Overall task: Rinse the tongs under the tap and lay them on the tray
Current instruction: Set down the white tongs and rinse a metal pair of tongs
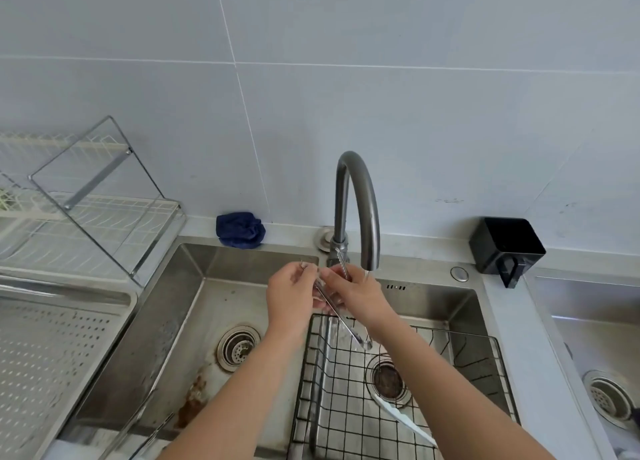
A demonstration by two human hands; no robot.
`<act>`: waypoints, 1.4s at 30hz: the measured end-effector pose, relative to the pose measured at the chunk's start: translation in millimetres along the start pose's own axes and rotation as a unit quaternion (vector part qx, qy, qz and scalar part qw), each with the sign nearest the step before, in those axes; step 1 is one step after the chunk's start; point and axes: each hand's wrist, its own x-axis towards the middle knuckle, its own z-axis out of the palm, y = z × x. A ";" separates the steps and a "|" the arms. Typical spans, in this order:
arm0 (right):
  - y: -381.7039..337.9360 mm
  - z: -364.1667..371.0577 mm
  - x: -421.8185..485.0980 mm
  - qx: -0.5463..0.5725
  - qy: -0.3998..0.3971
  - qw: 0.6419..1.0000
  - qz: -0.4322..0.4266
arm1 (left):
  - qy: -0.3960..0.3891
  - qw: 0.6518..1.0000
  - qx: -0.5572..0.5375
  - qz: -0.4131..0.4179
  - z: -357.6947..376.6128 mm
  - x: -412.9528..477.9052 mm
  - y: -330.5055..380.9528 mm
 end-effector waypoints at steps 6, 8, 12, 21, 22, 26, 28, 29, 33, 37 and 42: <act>15.0 -14.5 -12.2 -0.048 -0.147 0.987 0.048 | 0.057 0.996 -0.069 -0.008 0.8 4.7 1.5; 19.2 -21.2 -17.0 -0.024 -0.143 0.988 0.059 | 0.021 0.997 -0.072 -0.014 5.1 0.6 -1.4; 16.5 -27.1 -14.9 0.078 -0.094 0.991 0.047 | -0.071 0.992 -0.096 -0.038 7.3 -11.9 -14.2; 17.9 -13.3 -11.9 0.081 -0.012 0.996 -0.030 | -0.169 0.837 0.491 0.175 -28.4 -46.6 -125.7; 19.5 -11.4 -13.5 0.070 -0.004 0.997 -0.033 | -0.186 0.817 0.516 0.176 -29.7 -50.9 -137.7; 32.9 -16.8 -31.2 0.035 0.024 0.999 -0.001 | -0.221 0.765 0.578 0.176 -32.2 -64.2 -166.1; 41.8 -25.9 -44.9 0.022 0.041 0.999 0.020 | -0.222 0.745 0.598 0.194 -34.1 -66.2 -170.1; 47.3 -31.5 -52.7 0.013 0.051 0.998 0.032 | -0.223 0.737 0.606 0.199 -35.3 -66.3 -171.0; 82.7 -58.8 -87.7 -0.065 0.095 0.987 0.111 | -0.203 0.728 0.614 0.228 -36.4 -67.2 -171.0; 125.5 -82.9 -115.5 -0.248 0.105 0.944 0.190 | -0.198 0.737 0.605 0.229 -35.5 -68.4 -169.4; 155.4 -88.2 -127.1 -0.364 0.116 0.899 0.214 | -0.189 0.735 0.608 0.232 -35.6 -69.1 -171.7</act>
